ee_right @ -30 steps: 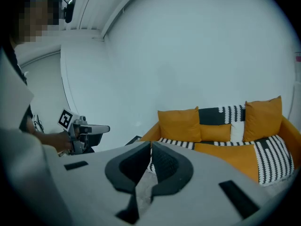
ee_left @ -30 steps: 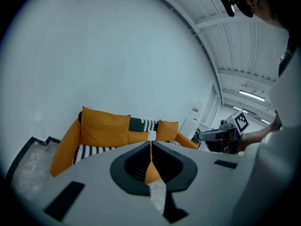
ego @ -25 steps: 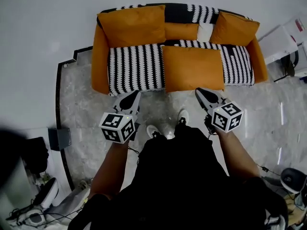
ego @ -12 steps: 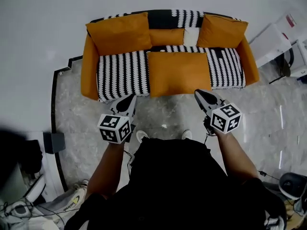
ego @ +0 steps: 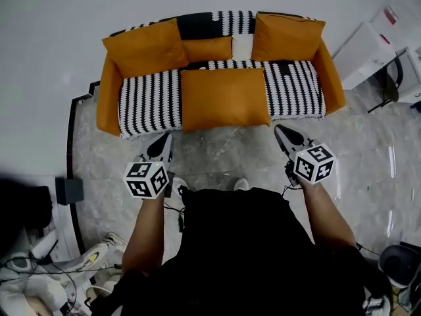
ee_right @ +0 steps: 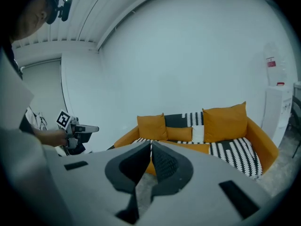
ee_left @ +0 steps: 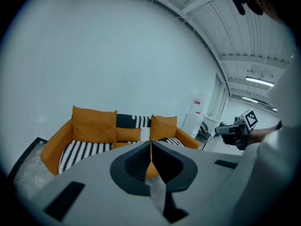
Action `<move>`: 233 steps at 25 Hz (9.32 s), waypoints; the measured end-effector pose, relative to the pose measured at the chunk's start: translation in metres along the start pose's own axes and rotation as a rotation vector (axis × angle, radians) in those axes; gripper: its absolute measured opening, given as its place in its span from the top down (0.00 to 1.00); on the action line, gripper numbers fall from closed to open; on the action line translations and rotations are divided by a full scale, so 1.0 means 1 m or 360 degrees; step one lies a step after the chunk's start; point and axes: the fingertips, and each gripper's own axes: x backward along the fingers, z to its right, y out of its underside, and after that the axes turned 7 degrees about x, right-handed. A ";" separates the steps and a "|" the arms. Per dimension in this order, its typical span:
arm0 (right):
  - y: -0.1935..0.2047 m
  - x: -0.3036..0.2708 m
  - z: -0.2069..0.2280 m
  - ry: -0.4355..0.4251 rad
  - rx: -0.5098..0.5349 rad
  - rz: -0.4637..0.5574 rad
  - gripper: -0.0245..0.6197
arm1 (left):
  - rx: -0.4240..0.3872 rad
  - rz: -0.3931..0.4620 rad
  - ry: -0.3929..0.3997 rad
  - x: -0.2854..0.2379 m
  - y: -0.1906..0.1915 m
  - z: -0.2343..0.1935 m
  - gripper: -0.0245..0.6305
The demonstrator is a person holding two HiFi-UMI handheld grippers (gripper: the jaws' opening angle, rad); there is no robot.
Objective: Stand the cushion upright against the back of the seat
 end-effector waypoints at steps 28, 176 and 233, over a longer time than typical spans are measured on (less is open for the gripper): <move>0.154 -0.037 0.128 0.0180 0.0101 -0.0638 0.90 | 0.0053 -0.0500 -0.0265 -0.106 0.093 -0.044 0.93; -0.074 -0.541 0.522 0.0378 0.0021 -0.0795 0.87 | 0.0348 -0.0473 -0.0542 -0.591 -0.201 -0.351 0.92; -0.187 -0.283 0.118 -0.0205 -0.0029 0.0161 0.91 | -0.0004 -0.0077 0.0277 -0.290 -0.197 -0.076 0.94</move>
